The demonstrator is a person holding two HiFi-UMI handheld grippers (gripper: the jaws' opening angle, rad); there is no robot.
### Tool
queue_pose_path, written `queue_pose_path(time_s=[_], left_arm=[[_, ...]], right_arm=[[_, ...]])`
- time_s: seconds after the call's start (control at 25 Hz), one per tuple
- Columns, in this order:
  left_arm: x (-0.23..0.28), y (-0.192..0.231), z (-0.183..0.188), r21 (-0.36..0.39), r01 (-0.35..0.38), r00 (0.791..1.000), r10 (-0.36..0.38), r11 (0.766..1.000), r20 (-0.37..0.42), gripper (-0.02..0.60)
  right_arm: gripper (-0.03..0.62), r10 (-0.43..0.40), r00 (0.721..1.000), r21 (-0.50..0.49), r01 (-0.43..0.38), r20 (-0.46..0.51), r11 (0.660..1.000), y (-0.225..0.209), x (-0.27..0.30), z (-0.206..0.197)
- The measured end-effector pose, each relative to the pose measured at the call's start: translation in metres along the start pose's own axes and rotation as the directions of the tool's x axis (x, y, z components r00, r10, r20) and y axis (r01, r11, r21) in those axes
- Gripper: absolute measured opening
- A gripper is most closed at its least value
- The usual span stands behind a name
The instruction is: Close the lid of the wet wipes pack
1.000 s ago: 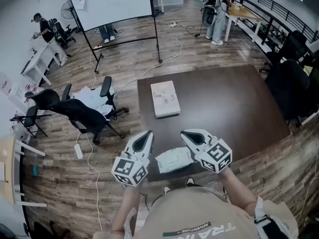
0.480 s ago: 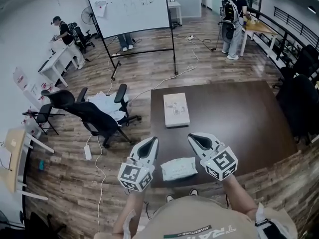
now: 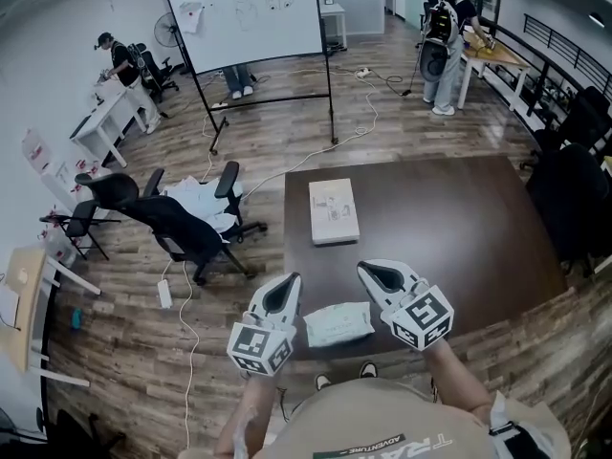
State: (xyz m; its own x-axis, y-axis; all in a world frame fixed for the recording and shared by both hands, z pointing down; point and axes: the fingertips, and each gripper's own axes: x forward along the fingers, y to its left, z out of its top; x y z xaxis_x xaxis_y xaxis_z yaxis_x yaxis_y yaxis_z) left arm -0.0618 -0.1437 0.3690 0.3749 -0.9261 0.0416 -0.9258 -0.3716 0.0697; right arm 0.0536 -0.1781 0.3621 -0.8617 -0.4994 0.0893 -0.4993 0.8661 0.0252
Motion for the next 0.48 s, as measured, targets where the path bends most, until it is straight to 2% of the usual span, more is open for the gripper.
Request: queue_pose_path(time_s=[0.48], left_arm=[[0.0058, 0.0021, -0.0057, -0.036, 0.005, 1.000, -0.005, 0.999, -0.001, 0.009]], right_arm=[[0.014, 0.014, 0.999, -0.025, -0.015, -0.029, 1.000, 0.0019, -0.0020, -0.0045]])
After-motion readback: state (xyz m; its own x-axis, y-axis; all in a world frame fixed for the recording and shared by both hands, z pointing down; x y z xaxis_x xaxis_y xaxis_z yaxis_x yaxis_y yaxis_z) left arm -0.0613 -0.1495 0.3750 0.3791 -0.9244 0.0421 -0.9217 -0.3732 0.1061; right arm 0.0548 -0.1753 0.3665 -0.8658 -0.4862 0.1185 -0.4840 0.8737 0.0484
